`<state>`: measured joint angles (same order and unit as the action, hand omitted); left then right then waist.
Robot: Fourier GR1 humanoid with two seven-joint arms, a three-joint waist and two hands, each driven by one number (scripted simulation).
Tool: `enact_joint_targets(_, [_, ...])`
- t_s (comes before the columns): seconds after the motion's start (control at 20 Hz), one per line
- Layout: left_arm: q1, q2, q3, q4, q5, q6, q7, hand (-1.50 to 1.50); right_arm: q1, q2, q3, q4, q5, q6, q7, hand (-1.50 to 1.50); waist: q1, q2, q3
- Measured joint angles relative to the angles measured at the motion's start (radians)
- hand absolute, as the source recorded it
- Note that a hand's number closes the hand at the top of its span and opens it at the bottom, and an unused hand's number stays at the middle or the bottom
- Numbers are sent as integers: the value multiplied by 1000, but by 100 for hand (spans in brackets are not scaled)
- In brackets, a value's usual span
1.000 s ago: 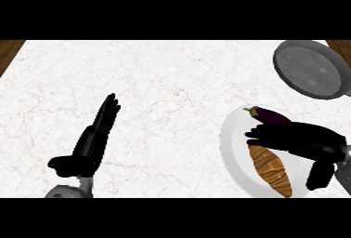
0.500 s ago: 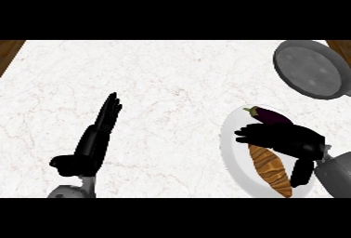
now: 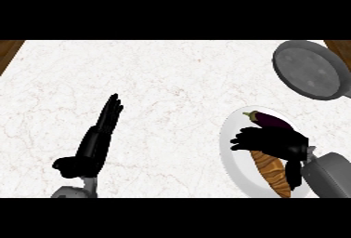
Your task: Pick the croissant from the plate and place it in the pan
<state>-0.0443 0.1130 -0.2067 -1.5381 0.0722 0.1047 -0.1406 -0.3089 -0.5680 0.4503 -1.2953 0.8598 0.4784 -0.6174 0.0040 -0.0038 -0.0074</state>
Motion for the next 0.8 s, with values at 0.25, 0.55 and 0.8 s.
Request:
enact_joint_targets(0.25, [-9,2,16,9,2,-17,3,0,-36,1,34,38,74,-74,-68,150,2,-7,-5])
enact_joint_targets(0.55, [-10,-8,20,-8,-10,-20,26,0,-46,16,17,66,109,-145,-131,150,3,-9,-7])
enact_joint_targets(0.8, [-13,-20,18,-17,-27,-12,37,0,-29,32,-32,66,105,-204,-171,150,0,-7,-7])
